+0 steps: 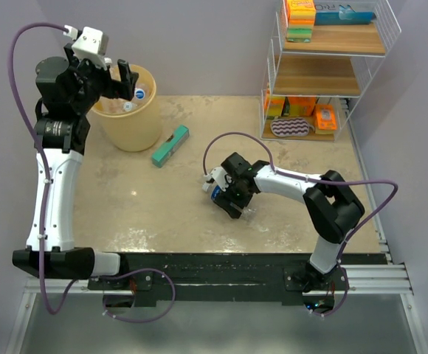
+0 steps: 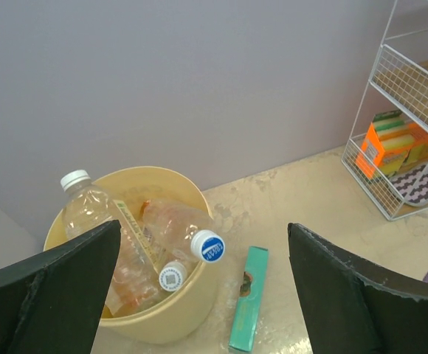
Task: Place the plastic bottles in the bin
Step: Pick up the plastic bottle at the center of the board.
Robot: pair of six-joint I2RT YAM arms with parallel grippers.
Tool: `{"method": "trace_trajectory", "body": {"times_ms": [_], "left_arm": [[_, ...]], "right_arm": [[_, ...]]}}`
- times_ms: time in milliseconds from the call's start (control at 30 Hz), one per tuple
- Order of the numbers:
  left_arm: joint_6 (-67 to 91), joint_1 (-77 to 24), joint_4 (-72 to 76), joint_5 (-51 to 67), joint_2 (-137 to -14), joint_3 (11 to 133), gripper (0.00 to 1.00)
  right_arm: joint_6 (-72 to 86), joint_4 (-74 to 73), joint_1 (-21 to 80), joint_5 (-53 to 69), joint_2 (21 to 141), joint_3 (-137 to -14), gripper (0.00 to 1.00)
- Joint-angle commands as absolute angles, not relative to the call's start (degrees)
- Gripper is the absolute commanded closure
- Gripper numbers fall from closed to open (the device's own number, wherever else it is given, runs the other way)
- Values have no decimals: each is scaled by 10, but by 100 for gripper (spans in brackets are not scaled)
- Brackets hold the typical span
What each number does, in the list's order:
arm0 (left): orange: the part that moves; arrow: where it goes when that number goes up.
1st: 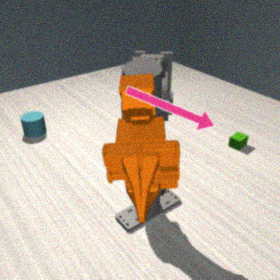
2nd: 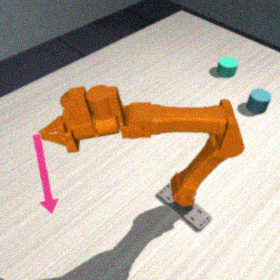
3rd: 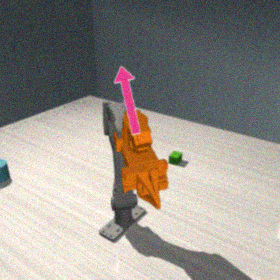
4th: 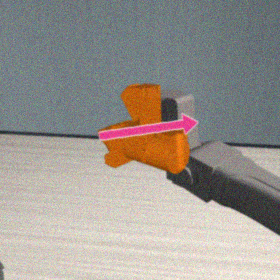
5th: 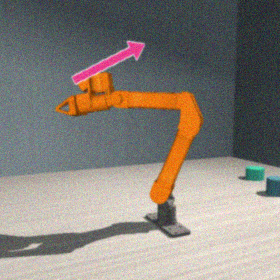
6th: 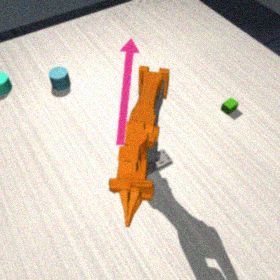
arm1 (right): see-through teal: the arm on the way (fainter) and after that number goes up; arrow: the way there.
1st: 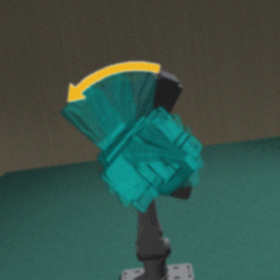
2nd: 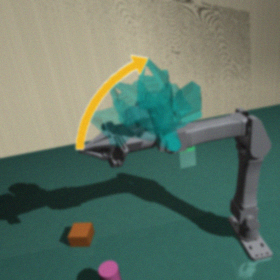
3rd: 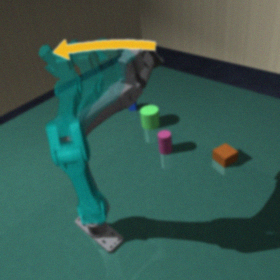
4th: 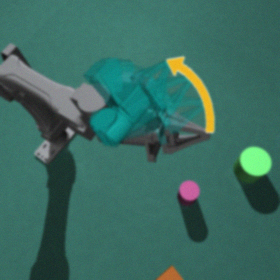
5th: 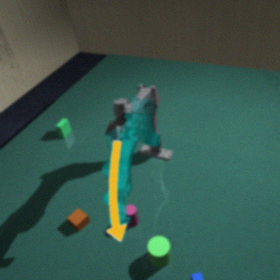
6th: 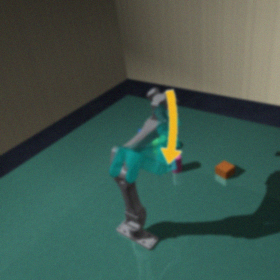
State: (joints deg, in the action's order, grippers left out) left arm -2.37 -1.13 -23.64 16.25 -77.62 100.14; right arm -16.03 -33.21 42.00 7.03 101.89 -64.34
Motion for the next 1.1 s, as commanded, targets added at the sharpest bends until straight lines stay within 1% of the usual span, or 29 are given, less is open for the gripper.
{"method": "trace_trajectory", "body": {"times_ms": [0,67,300,433,467,667,800,1000,1067], "left_arm": [[-36,-7,-261,186,-737,983,1],[-40,-7,-267,192,-729,968,1],[-39,-7,-291,221,-695,935,1],[-36,-7,-301,257,-682,919,1],[-35,-7,-301,263,-680,918,1],[-21,-7,-301,324,-671,904,1],[-7,-7,-298,372,-674,901,1],[17,-7,-274,466,-670,885,1],[26,-7,-258,504,-667,879,1]], "right_arm": [[-173,-339,423,72,1018,-645,26],[-176,-344,423,74,1013,-650,34],[-192,-373,422,68,977,-692,48],[-194,-406,421,81,946,-748,55],[-196,-419,422,83,940,-759,59],[-202,-465,421,98,900,-870,63],[-202,-483,418,131,885,-939,65],[-193,-510,409,184,889,-1061,68],[-187,-512,403,208,892,-1083,68]]}}
